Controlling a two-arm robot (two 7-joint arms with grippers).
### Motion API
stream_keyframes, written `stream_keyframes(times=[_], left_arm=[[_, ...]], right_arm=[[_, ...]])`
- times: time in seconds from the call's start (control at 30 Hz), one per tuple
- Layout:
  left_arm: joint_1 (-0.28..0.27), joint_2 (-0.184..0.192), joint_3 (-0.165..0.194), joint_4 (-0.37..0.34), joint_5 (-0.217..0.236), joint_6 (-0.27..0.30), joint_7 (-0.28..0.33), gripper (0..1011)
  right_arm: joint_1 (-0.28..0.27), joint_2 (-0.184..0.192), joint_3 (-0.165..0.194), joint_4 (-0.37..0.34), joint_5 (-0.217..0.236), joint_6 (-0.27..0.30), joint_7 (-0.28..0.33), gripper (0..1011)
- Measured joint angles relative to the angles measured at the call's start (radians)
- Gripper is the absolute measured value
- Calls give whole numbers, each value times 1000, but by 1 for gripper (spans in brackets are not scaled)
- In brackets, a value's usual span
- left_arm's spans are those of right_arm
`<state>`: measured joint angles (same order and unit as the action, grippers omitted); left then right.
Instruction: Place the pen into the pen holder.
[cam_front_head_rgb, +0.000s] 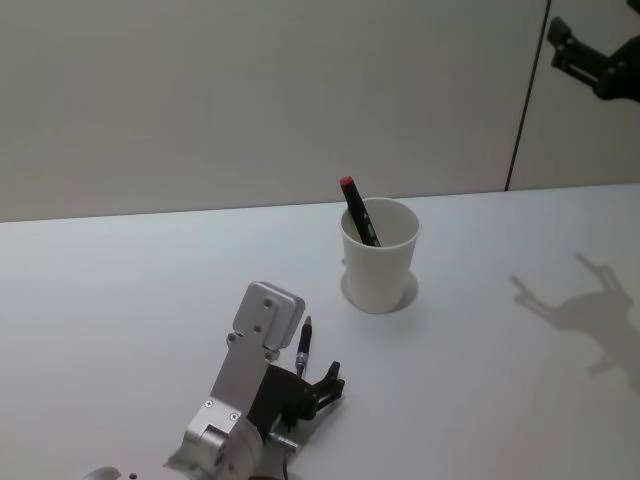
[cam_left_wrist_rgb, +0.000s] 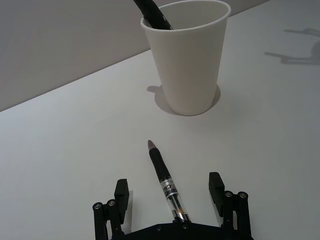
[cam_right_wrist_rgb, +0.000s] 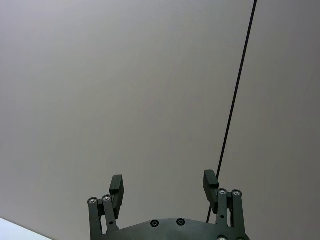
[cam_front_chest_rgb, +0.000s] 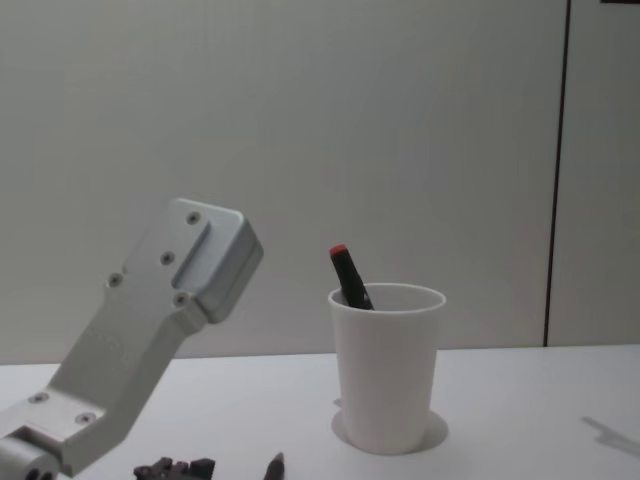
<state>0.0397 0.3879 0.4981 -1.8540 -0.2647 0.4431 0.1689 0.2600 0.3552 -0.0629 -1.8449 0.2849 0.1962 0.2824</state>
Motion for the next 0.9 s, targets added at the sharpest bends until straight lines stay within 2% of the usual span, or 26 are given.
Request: stream_keyframes(times=[0.9], left_arm=[[14,-29,-18,-1,-19,17,2,1001]], right_arm=[[0,0,0,0,0,0,0,1002]])
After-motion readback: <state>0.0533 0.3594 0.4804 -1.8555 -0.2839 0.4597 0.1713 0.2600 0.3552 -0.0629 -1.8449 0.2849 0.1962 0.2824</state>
